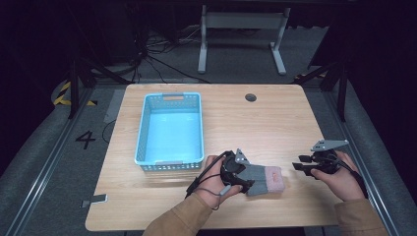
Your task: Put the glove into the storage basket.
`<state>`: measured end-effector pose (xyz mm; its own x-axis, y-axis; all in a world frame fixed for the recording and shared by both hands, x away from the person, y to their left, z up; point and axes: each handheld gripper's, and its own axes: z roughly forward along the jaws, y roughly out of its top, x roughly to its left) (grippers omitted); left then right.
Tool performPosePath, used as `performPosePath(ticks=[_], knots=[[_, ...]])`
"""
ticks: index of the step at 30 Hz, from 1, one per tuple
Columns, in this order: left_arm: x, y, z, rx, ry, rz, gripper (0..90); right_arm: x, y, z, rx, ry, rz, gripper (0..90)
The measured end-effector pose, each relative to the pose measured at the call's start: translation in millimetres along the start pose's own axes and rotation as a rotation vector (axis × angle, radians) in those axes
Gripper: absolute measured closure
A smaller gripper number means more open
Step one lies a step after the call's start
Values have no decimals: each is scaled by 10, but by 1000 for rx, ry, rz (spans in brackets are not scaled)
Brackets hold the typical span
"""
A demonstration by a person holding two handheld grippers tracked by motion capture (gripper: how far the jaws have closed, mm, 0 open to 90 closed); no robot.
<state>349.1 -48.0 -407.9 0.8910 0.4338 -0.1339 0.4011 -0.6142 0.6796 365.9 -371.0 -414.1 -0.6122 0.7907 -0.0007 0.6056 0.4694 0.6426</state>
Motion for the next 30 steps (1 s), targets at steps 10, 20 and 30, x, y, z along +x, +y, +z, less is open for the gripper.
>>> performPosePath(ticks=[10,20,30], knots=[[34,80,233,8,-10,3,312,-114,-72,73,-18,-30,80,522],[80,118,480,35,-47,40,226,-89,-58,62,-28,-10,87,523],[31,92,660,87,-21,133,164,-50,-36,42,-38,38,72,511]])
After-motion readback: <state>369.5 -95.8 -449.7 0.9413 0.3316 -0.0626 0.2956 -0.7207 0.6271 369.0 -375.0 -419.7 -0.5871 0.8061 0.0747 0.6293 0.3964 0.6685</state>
